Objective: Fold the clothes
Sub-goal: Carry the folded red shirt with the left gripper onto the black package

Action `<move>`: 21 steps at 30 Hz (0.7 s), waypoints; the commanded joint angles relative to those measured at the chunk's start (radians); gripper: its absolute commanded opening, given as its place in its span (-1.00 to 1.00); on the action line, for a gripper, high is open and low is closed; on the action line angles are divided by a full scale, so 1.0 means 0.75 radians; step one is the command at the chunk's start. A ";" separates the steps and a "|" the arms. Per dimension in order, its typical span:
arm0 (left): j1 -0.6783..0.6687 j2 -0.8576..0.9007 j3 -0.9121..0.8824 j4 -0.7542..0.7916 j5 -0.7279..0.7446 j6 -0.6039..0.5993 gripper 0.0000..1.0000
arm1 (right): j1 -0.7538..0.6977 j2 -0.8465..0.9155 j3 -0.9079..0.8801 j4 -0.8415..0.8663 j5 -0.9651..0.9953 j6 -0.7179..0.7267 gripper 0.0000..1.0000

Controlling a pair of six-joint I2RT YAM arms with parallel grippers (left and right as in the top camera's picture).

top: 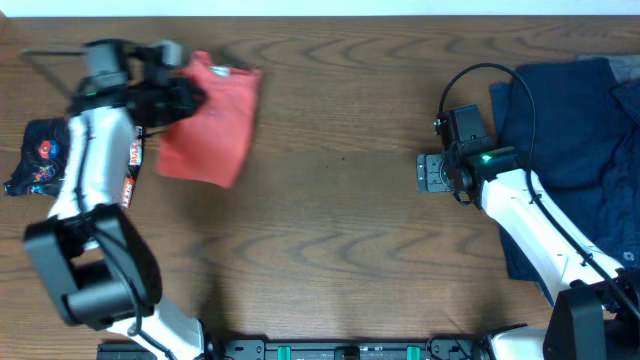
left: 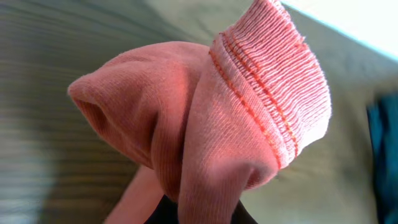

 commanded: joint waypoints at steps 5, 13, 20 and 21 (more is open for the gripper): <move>0.250 -0.027 0.025 0.077 -0.003 -0.129 -0.88 | -0.011 -0.003 0.009 -0.002 0.019 0.019 0.68; 0.405 -0.027 0.025 0.149 -0.004 -0.132 -0.88 | -0.010 -0.003 0.009 -0.001 0.019 0.019 0.68; 0.481 -0.027 0.025 0.221 -0.005 -0.132 -0.88 | -0.010 -0.003 0.009 -0.001 0.019 0.019 0.69; 0.489 -0.027 0.025 0.226 -0.005 -0.132 -0.88 | -0.010 -0.003 0.009 -0.001 0.019 0.019 0.69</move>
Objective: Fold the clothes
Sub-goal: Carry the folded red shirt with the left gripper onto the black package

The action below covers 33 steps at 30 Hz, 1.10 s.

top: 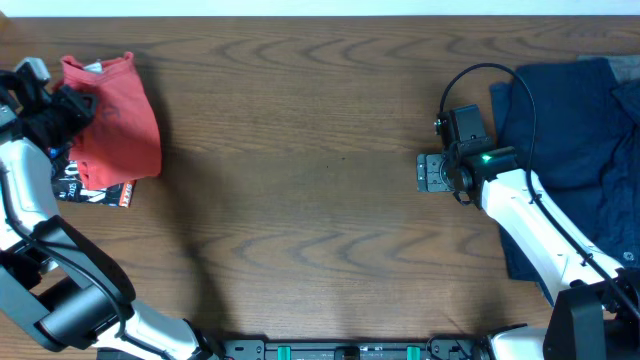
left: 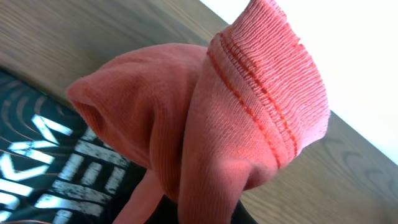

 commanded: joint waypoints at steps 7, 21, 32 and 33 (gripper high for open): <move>0.056 -0.025 0.023 0.023 -0.113 -0.007 -0.88 | -0.010 -0.003 0.009 0.002 0.019 0.016 0.70; 0.063 -0.024 0.022 0.033 -0.332 -0.008 -0.88 | -0.010 -0.003 0.009 0.001 0.019 0.016 0.71; 0.124 -0.022 0.021 0.043 -0.332 -0.008 0.96 | -0.010 -0.003 0.009 0.000 0.019 0.016 0.72; 0.125 -0.022 0.021 0.044 -0.331 -0.008 0.96 | -0.010 -0.003 0.009 0.000 0.019 0.016 0.73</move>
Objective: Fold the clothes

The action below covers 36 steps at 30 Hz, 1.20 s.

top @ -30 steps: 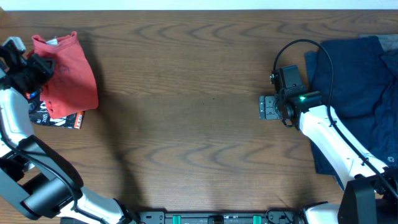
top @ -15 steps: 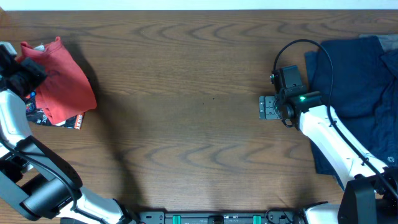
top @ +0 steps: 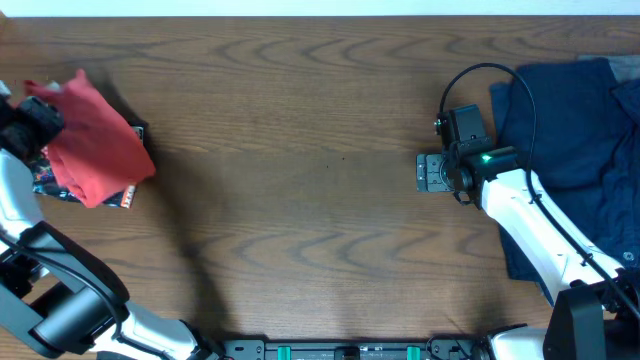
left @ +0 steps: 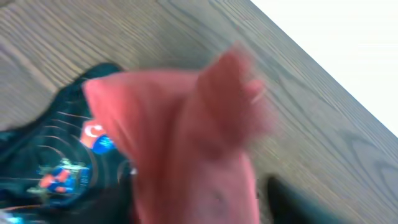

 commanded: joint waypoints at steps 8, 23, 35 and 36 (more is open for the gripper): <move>0.012 -0.022 0.019 0.005 0.001 -0.048 0.95 | -0.010 -0.003 0.009 -0.012 0.018 0.015 0.73; -0.040 0.030 -0.105 -0.199 0.183 -0.124 0.95 | -0.010 -0.003 0.009 -0.011 0.018 0.015 0.74; 0.034 0.195 -0.144 -0.170 0.055 -0.123 0.98 | -0.010 -0.003 0.009 -0.065 0.019 0.015 0.74; 0.040 0.198 -0.144 -0.169 0.055 -0.123 0.99 | -0.010 -0.003 0.009 -0.067 0.019 0.015 0.74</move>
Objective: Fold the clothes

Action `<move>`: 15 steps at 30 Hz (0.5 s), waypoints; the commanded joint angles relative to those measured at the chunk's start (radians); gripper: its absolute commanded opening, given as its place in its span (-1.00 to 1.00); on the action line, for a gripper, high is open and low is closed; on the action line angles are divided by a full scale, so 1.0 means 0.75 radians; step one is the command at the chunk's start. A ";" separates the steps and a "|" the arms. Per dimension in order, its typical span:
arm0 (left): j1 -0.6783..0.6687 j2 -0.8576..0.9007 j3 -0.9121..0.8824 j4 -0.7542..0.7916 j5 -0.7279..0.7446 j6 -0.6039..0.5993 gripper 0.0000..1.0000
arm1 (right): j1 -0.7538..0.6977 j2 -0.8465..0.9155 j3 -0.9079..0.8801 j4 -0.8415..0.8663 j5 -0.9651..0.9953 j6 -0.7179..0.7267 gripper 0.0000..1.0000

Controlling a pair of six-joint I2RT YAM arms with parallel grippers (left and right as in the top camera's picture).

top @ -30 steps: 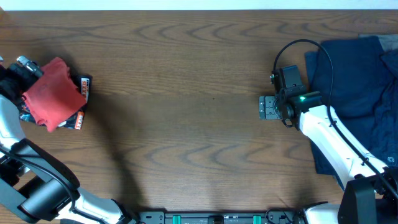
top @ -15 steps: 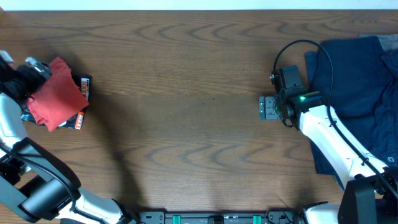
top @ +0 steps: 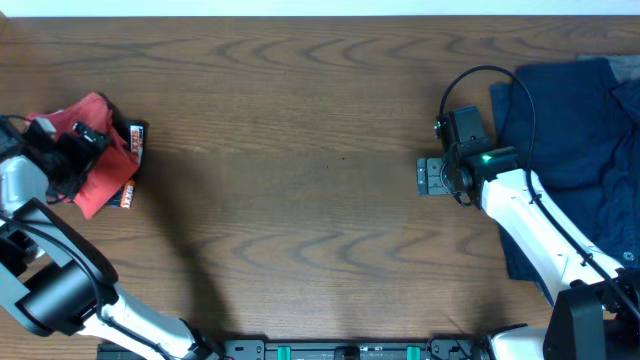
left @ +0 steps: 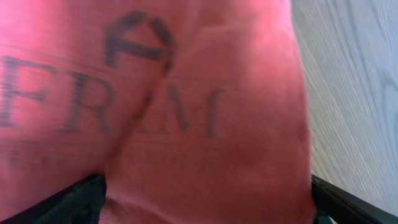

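Observation:
A folded red shirt [top: 98, 172] lies at the table's far left on top of a dark printed garment [top: 134, 140], of which only an edge shows. My left gripper [top: 62, 150] sits low over the shirt and is open. In the left wrist view the red shirt [left: 186, 93], with dark lettering on it, fills the frame, and the gripper [left: 205, 202] has its jaws spread wide at either side of the cloth. My right gripper [top: 430, 172] rests on bare wood at centre right, apart from the clothes.
A heap of navy clothes [top: 570, 130] covers the table's right end, partly under the right arm. A black cable [top: 470, 75] loops above the right wrist. The brown wooden table [top: 300, 200] lies between the two arms.
The left gripper held the red shirt lifted over the dark printed garment. Now the shirt lies on that garment and the gripper is open over it. The right arm has not moved.
The left gripper held the bunched red shirt in the air to the right of the dark printed garment. It then held it over that garment, then further left and lower. Now the shirt rests on the garment, let go. The right arm stayed put throughout.

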 commanded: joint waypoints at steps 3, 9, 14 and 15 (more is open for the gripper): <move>0.037 0.045 -0.013 0.003 -0.063 -0.017 0.96 | -0.010 -0.003 0.009 -0.007 0.019 0.015 0.75; 0.035 0.045 -0.013 0.034 0.014 -0.015 0.96 | -0.010 -0.003 0.009 -0.008 0.018 0.015 0.74; 0.035 0.043 -0.013 0.099 0.337 0.079 0.96 | -0.010 -0.003 0.009 -0.007 0.019 0.015 0.75; 0.035 0.041 -0.013 0.120 0.415 0.080 0.96 | -0.010 -0.003 0.009 -0.008 0.019 0.015 0.75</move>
